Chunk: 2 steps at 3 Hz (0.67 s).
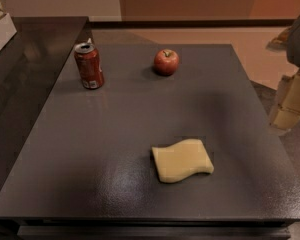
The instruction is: Move sponge near coke can
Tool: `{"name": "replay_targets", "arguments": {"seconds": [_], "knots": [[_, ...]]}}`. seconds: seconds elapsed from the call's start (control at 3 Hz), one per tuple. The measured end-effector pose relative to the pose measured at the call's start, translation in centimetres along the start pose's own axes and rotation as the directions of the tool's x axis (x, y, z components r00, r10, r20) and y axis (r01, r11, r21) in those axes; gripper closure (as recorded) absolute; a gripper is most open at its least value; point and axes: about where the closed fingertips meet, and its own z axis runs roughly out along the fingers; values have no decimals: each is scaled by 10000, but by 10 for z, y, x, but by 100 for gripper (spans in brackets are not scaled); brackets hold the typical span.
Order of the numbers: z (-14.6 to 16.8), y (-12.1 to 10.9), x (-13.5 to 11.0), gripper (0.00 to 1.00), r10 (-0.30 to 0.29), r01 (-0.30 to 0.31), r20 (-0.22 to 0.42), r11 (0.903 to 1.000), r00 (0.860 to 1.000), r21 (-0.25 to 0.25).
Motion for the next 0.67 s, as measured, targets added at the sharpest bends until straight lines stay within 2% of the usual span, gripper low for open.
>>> {"name": "replay_targets", "arguments": {"seconds": [0.33,0.67], "knots": [[0,0,0,0,-3,3,1,10000,10000,10],[6,7,-13,0,-435,434,-48,9990,9990,-42]]}}
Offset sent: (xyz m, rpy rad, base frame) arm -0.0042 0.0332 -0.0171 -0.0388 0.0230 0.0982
